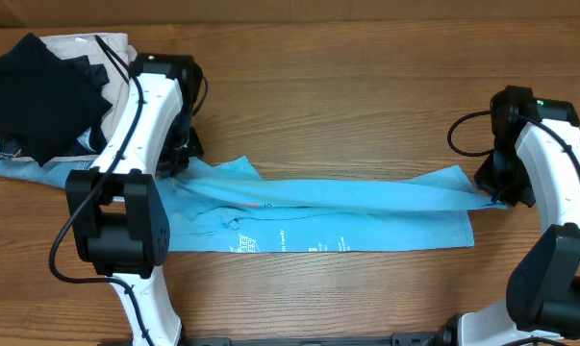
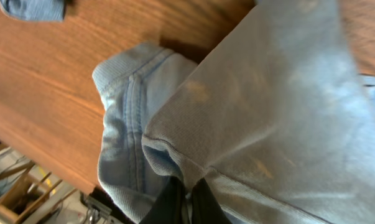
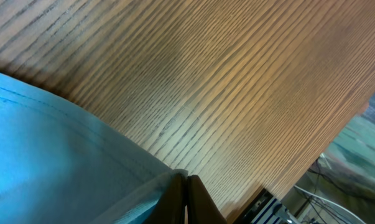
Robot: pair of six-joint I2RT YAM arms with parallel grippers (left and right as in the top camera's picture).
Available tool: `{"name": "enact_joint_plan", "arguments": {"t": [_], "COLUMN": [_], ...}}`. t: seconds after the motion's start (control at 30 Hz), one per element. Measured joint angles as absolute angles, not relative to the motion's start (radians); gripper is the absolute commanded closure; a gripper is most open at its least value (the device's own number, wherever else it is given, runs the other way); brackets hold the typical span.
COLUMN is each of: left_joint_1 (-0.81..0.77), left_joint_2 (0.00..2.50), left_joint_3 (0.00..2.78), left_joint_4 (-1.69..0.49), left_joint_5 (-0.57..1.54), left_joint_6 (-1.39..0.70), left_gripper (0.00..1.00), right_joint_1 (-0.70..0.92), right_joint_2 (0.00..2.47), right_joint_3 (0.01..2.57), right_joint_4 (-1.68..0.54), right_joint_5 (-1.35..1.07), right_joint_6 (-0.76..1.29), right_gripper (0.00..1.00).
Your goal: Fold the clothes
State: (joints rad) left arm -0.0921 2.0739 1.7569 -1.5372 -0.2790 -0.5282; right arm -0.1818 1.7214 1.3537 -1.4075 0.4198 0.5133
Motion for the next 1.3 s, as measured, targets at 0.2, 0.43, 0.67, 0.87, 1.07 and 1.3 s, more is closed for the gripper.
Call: {"name": "enact_joint_plan", "arguments": {"t": [0.2, 0.43, 0.67, 0.87, 1.07, 1.3], "left_joint_1": [-0.103, -0.112, -0.118, -0.118, -0.118, -0.122], "left_joint_2": [2.074, 2.074, 2.074, 2.074, 2.074, 2.074], "left_joint_3": [1.685, 1.602, 1.534, 1.524, 1.512, 1.498], "left_joint_4": [-1.531, -1.495, -1.504, -1.546, -1.553, -1.565], "left_joint_5": [-0.306, -0.318, -0.326, -0.326, -0.326, -0.331], "left_joint_6": [-0.587, -0.604, -0.604, -0.604, -0.608, -0.596], "left_gripper": [0.96, 0.95, 0.95, 0.96, 0.67, 0.55], "right_joint_1": [-0.182, -0.182, -0.182, -0.182, -0.182, -0.182], "right_joint_2": [1.721, 1.721, 1.721, 1.721, 1.721, 1.721], "right_joint_3": [1.354, 1.354, 1.352, 1.332, 1.329, 1.327], "right_joint_4": [-1.407, -1.409, -1.41, -1.396, -1.397, -1.398], "right_joint_5": [0.424, 0.413, 0.338, 0.317, 0.313, 0.313], "right_joint_6": [0.521, 0.515, 0.459, 0.444, 0.443, 0.441], "right_gripper": [0.96, 0.96, 0.96, 0.96, 0.96, 0.96]}}
